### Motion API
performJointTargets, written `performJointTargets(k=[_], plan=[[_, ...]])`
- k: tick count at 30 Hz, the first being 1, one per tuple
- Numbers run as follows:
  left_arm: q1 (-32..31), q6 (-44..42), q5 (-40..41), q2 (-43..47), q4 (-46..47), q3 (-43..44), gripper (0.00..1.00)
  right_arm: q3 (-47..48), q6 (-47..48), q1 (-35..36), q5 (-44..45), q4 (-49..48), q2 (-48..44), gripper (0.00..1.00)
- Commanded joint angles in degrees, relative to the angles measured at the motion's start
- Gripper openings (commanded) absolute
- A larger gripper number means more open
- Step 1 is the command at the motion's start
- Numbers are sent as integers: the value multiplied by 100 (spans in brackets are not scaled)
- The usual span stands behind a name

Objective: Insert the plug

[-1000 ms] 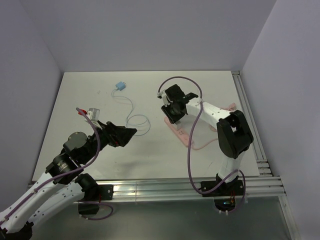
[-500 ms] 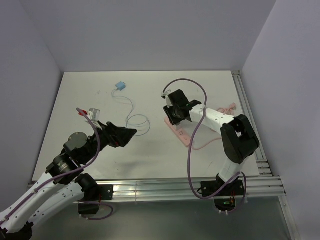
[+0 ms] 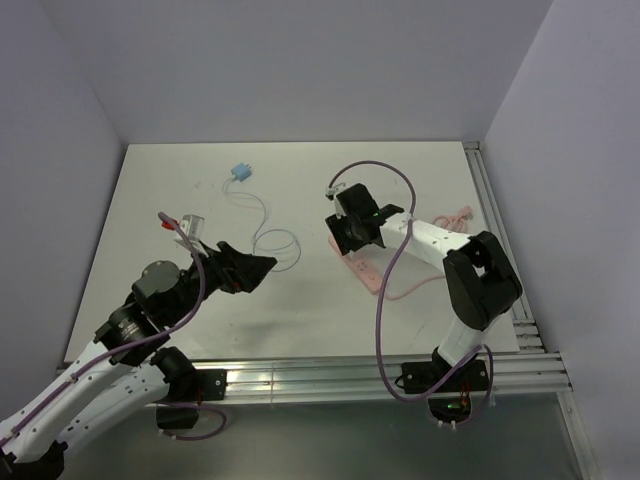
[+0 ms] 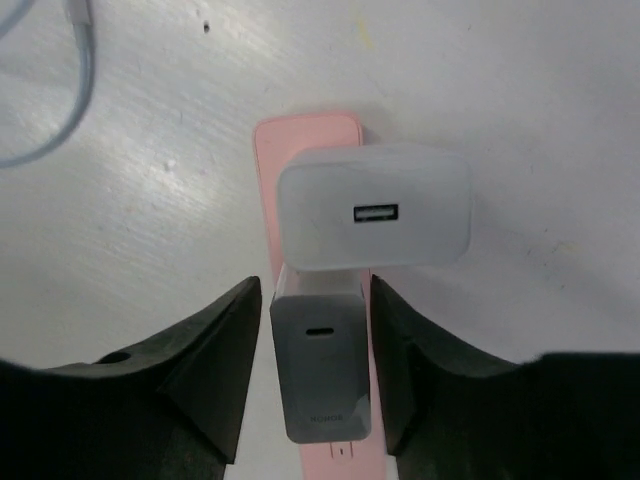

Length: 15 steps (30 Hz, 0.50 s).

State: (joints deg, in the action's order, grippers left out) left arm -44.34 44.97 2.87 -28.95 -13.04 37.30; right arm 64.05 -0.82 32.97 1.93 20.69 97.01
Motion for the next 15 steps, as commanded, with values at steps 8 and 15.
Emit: performJointTargets(k=[8, 15], plan=[[13, -32, 442, -830, -453, 928, 99, 459, -375, 52, 26, 524, -638, 82], [380, 205, 882, -2095, -1427, 2015, 99, 109, -1058, 43, 430, 822, -1842, 100]])
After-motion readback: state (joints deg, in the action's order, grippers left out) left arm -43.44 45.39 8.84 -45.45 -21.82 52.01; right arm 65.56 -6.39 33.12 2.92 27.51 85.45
